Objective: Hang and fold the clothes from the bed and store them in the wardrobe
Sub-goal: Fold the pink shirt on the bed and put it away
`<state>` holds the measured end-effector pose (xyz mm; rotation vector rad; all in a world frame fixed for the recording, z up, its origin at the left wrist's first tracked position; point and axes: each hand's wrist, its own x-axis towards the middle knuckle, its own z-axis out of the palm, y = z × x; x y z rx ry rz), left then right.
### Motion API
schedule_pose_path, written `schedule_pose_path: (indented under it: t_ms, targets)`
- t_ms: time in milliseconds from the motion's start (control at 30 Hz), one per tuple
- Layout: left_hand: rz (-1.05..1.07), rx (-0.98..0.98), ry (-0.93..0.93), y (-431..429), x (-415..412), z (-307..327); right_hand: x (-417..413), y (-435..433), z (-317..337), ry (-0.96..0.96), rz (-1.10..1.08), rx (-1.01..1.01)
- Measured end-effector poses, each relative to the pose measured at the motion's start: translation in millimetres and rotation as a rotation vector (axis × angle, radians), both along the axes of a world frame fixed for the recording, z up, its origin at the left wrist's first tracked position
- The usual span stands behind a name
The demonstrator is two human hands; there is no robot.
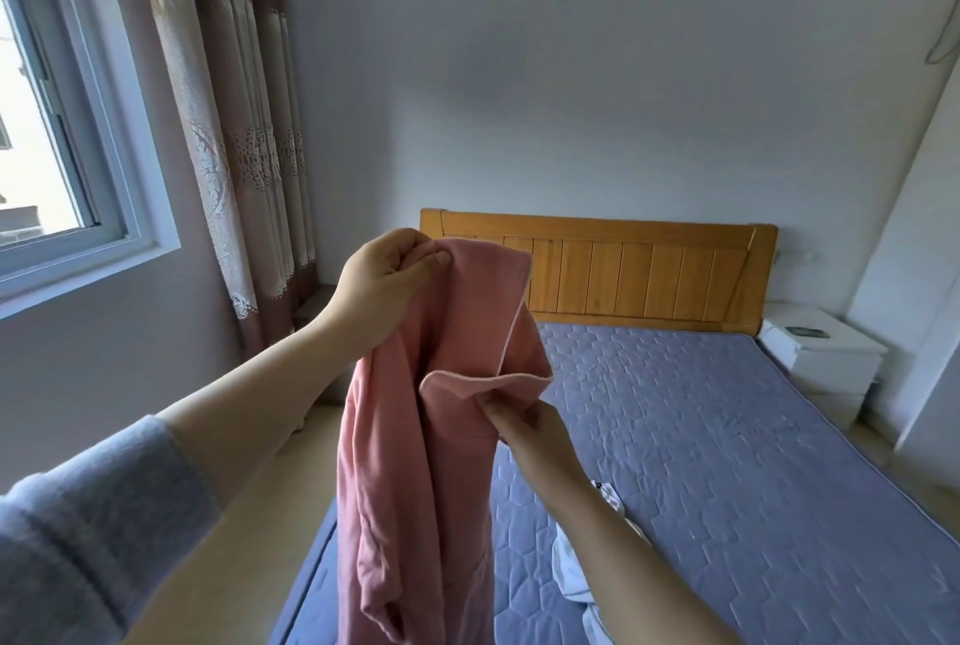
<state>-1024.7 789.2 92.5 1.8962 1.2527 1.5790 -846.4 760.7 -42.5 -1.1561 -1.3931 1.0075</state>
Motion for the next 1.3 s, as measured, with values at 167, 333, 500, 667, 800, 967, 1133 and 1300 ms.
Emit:
schedule_pose_path:
  t_ms: [167, 333, 500, 667, 800, 967, 1133, 1300]
  targets:
    - [0.025, -0.009, -0.011, 2, -13, -4, -5, 0, 0, 0.073, -0.003, -0.073]
    - [0.161, -0.083, 0.077, 11, -28, -21, 4, 0, 9, -0.047, -0.159, 0.049]
    - [0.234, -0.18, 0.094, 16, -40, -55, 34, -6, 17, 0.012, 0.084, -0.135]
    - [0.215, -0.198, 0.096, 20, -33, -70, 54, -10, 13, 0.382, 0.368, -0.613]
    - [0.212, -0.204, 0.095, 23, -36, -76, 62, -14, 12, 0.329, 0.335, -0.649]
    - [0.182, -0.185, 0.096, 22, -40, -83, 64, -24, 20, 0.192, 0.459, -0.605]
    - [0.054, -0.257, 0.112, 14, -52, -85, 71, -21, 31, -0.011, 0.221, -0.303]
    - [-0.127, -0.521, 0.199, 1, -72, -92, 93, -19, 37, -0.309, -0.081, 0.137]
